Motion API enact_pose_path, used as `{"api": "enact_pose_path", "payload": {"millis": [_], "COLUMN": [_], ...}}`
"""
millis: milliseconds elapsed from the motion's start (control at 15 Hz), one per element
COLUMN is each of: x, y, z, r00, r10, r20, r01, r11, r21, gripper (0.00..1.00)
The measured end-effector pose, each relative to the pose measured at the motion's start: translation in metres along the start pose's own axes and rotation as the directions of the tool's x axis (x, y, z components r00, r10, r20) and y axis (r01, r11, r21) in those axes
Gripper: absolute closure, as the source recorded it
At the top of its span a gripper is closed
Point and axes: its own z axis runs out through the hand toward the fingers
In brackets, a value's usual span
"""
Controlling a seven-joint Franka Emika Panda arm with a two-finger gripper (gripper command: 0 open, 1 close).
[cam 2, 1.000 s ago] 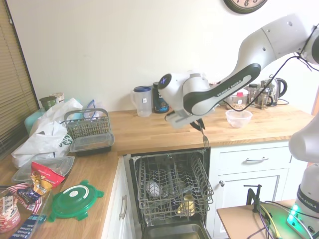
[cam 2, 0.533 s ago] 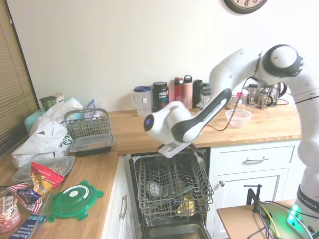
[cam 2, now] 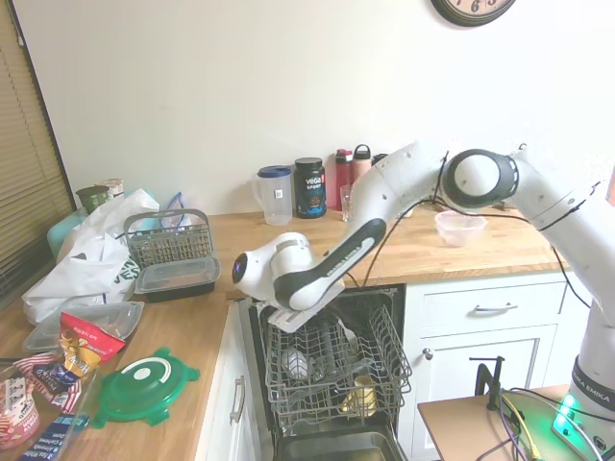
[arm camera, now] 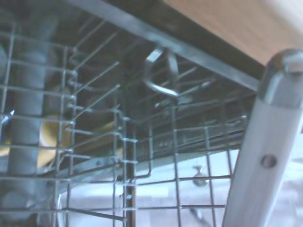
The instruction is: Put the fork in the dishwasher
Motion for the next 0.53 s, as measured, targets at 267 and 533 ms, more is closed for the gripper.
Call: {"api": "enact_pose_path", "payload": {"millis": [267, 533], "x": [0.0, -0.002], "y": [-0.023, -0.025], "z": [0.011, 0.004], "r00": [0.999, 0.999], "r10": [-0.025, -0.027], "r20": [0.03, 0.031], "r01": [0.027, 0.029], "r11": [0.998, 0.997], "r21": [-0.064, -0.071], "gripper": [0.0, 0.0]}}
